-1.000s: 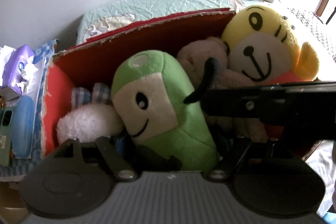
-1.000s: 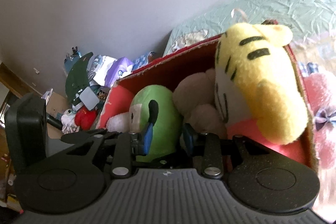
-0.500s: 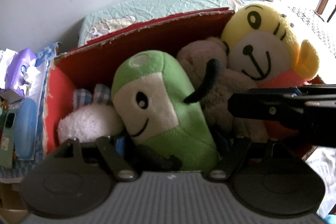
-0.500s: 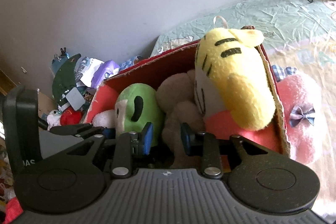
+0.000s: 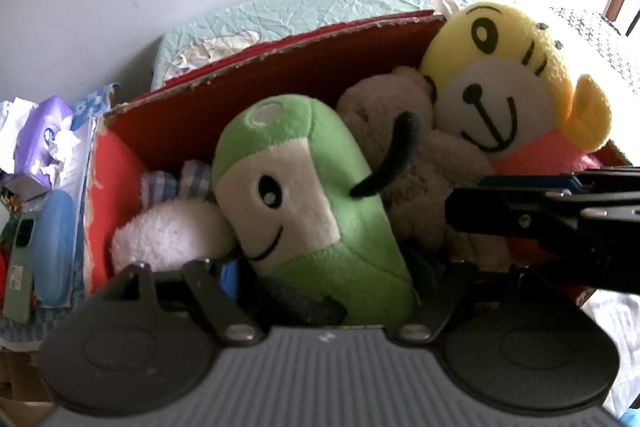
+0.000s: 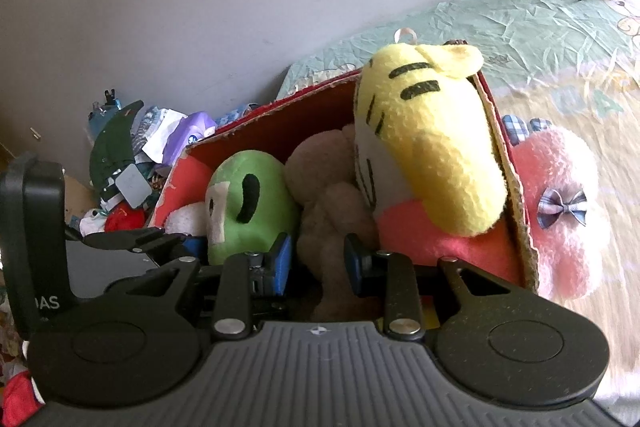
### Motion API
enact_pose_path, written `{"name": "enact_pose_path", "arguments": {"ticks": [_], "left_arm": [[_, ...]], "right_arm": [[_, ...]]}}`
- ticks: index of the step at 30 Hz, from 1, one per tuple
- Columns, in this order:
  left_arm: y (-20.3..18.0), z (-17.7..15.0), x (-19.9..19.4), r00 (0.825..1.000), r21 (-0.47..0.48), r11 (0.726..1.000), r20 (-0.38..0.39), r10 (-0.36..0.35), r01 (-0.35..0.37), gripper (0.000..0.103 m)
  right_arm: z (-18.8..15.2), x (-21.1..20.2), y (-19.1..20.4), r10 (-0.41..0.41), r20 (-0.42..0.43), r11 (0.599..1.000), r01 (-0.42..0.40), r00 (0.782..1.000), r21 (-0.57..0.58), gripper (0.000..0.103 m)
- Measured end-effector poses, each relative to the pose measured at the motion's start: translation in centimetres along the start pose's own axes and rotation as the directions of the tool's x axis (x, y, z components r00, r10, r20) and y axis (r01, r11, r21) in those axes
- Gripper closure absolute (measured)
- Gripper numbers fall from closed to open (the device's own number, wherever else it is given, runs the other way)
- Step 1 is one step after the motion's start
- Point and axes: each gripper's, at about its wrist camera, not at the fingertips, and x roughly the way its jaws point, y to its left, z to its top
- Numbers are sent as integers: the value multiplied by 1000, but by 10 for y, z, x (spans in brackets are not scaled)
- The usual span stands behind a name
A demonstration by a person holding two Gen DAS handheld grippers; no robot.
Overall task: Organize objects
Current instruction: 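Open the right gripper and raise it out of the red box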
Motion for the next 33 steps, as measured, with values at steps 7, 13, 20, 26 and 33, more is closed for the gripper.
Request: {"name": "enact_pose_path", "arguments": {"ticks": [7,13,20,26,33], "left_arm": [[-3,-1,-4,1000,-50,999,-5,21,-21,21],[-8,-3,-19,998,-83,995,15,63,-62,17],[-18,-8,-34,987,-85,984,36,157,-154,14],[-17,-12,-45,984,-108,979,37,176,-171,11],[-17,-18,-55,985,-137,978,40,165,-159,7]], "right_arm": [[0,-8,-2,-6,13,1000,6,1000,13,70],[1,-17,-6,-20,30,999,19,999,30,64],[-2,-21,1,-44,41,999,44,998,2,63],[-5,-27,6,-61,54,998,62,997,-26,63],[-9,-36,10,-72,69,997,75,995,-37,63]]}}
